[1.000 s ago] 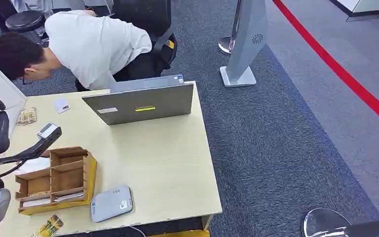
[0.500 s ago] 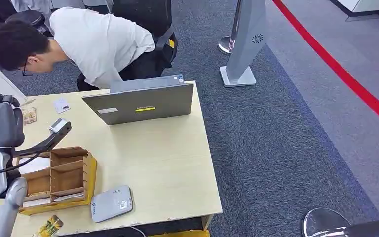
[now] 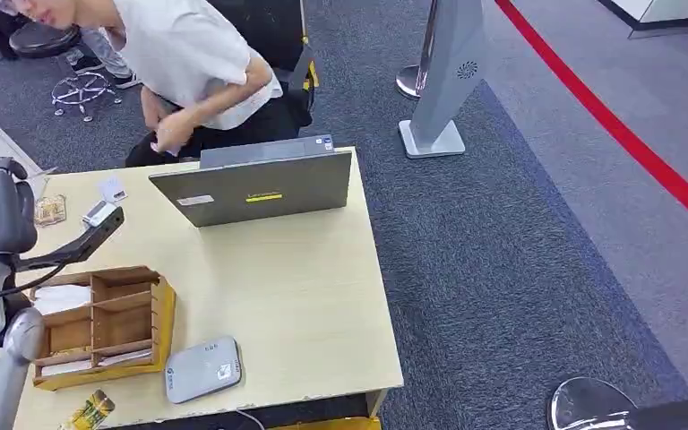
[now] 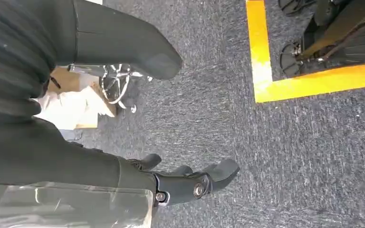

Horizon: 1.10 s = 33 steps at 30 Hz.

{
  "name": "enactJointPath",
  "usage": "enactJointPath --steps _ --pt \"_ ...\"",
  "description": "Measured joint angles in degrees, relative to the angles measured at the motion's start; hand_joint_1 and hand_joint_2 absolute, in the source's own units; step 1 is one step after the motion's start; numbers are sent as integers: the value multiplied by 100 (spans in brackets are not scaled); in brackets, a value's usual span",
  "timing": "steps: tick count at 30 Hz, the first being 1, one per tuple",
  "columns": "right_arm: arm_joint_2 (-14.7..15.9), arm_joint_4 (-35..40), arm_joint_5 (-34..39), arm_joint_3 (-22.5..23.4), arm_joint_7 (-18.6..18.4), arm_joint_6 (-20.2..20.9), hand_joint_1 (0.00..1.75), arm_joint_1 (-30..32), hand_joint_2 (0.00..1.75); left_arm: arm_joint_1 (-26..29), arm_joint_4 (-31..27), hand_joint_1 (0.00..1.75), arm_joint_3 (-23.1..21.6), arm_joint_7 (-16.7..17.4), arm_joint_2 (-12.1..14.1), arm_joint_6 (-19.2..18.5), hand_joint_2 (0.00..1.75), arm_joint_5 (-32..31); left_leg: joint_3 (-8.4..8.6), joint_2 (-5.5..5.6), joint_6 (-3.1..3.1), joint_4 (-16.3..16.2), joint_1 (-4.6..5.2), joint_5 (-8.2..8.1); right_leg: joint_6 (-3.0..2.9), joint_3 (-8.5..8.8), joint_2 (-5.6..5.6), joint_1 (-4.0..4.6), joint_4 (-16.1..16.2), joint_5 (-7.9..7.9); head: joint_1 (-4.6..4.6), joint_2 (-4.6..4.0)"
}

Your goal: Pass the card to the sensor for recognition and then transmit it.

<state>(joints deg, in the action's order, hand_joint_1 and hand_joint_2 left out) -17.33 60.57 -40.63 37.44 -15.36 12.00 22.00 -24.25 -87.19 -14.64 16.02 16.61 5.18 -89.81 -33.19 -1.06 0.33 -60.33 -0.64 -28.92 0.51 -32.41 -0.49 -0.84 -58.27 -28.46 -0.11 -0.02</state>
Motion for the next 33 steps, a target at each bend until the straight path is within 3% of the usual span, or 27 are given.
enactJointPath --steps 11,12,20,26,29,31,33 --pt "0 2 -87 120 -24 37 0 -2 175 -59 0 175 0 2 0 -35 175 -9 0 2 0 0 0 0 0 1 -3 0 0 0 -2 0" --pt "0 2 -96 125 -24 39 0 -2 175 -62 0 0 0 2 0 -35 175 -9 0 2 0 0 0 0 0 1 -4 0 0 0 0 0" --pt "0 2 -81 127 -42 22 0 -1 175 -52 -4 0 39 -11 -20 -39 175 292 -1 1 1 0 0 0 1 3 -2 0 0 1 -2 0" --pt "0 15 252 87 -234 -101 0 29 175 292 -423 0 219 -254 -55 -46 175 1063 -1 -2 0 0 0 -1 1 2 3 0 0 0 -2 0" --pt "0 153 799 -145 -571 -370 0 197 175 886 -1061 0 422 -486 -107 -22 175 1853 -1 -14 7 0 0 -9 3 2 13 0 0 -4 -2 0" --pt "-2 278 1216 -361 -812 -628 0 344 175 1554 -1628 0 630 -728 -162 169 175 2469 1 -34 5 1 1 -21 0 2 31 -1 -1 -12 -2 0" --pt "-2 441 1671 -637 -1099 -974 0 532 175 2414 -2217 0 930 -1181 -255 457 175 3344 11 -54 5 2 1 -44 0 4 51 -2 -1 -24 -4 0"
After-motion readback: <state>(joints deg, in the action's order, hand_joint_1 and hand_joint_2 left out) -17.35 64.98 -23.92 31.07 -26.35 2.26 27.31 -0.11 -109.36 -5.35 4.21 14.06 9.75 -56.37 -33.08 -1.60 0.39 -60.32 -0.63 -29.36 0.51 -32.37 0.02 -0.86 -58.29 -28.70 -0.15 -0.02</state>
